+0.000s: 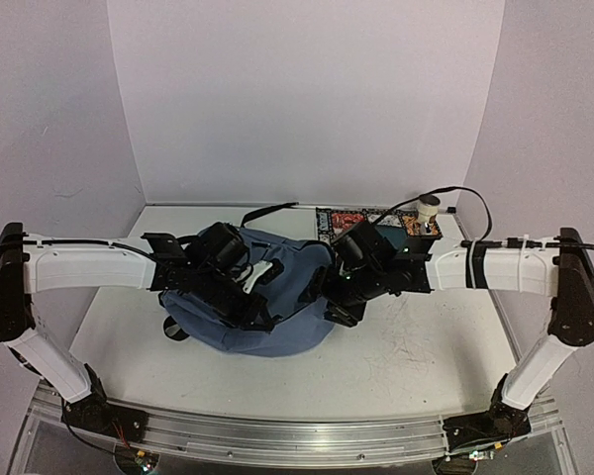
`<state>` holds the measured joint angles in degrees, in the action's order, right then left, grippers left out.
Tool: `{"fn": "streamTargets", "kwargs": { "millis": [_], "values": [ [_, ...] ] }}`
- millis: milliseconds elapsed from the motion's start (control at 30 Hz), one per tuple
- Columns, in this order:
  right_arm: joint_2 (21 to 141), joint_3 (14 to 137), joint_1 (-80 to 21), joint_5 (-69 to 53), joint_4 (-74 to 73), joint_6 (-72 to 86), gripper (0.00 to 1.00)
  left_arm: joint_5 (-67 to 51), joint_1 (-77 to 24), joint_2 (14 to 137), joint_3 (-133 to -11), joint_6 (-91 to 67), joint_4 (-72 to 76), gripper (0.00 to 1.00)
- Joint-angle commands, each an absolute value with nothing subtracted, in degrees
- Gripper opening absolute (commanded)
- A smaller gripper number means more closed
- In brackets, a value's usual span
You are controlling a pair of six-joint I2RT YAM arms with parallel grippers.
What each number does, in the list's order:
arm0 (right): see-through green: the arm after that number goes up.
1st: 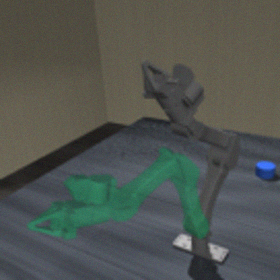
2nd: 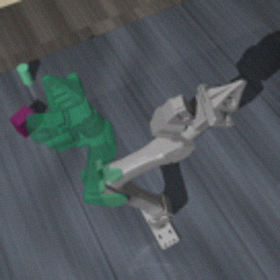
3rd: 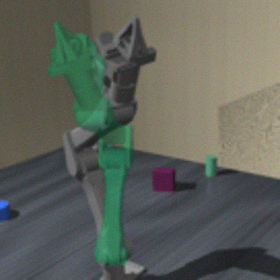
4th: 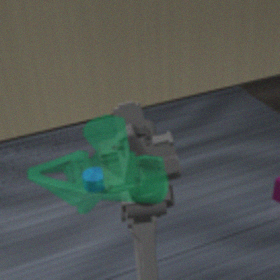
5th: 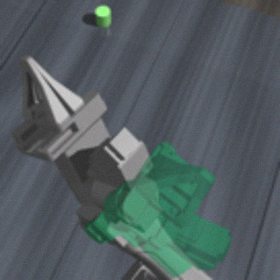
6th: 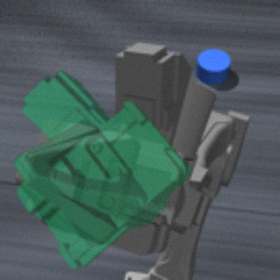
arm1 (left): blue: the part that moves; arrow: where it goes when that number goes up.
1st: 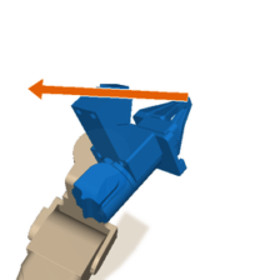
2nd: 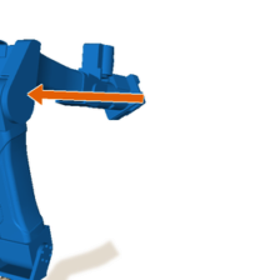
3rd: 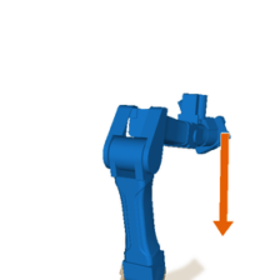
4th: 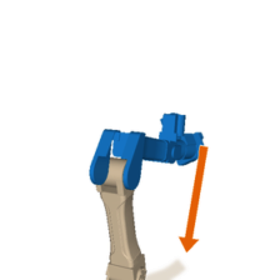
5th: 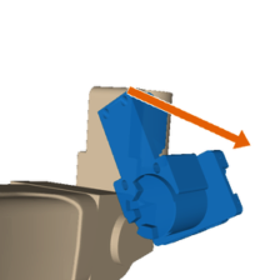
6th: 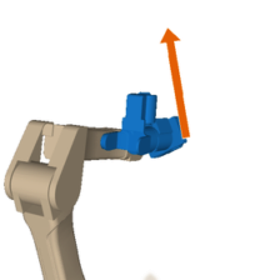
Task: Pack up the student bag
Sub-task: Hold the largest pocket of the student bag, then zip the largest pocket of the bag in the student bag.
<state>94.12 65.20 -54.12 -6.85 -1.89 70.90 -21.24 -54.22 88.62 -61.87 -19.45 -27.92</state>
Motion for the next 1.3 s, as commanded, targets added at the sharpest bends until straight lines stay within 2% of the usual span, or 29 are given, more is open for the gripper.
{"fn": "streamTargets", "kwargs": {
  "millis": [0, 133, 267, 333, 600, 900, 1267],
  "values": [
    [98.22, 68.96, -55.4, -5.6, -1.56, 73.96, 0.65, -22.51, -54.61, 87.66, -63.05, -18.46, -26.28, 0.0],
    [99.48, 68.98, -55.45, -4.71, -1.36, 73.73, 0.44, -21.51, -54.58, 85.87, -61.54, -18.58, -26.47, 0.0],
    [98.76, 68.38, -54.98, -3.32, -1.93, 72.67, 0.12, -20.41, -54.58, 83.84, -59.93, -19.54, -27.48, 0.0],
    [97.48, 67.76, -54.43, -2.48, -2.75, 72.04, 0.0, -19.37, -54.58, 82.83, -59.05, -20.12, -28.77, 0.0],
    [89.83, 65.56, -48.55, -1.51, -7.33, 66.66, 0.0, -11.95, -54.58, 79.05, -55.9, -23.98, -37.49, 0.0],
    [83.01, 64.45, -39.21, -3.02, -12.64, 58.19, 0.0, 2.98, -52.34, 75.91, -54.89, -31.66, -50.91, 0.0],
    [82.0, 63.59, -37.36, -5.86, -11.53, 53.03, 0.0, 3.92, -50.19, 69.91, -49.36, -39.83, -51.74, 0.0]
  ]
}}
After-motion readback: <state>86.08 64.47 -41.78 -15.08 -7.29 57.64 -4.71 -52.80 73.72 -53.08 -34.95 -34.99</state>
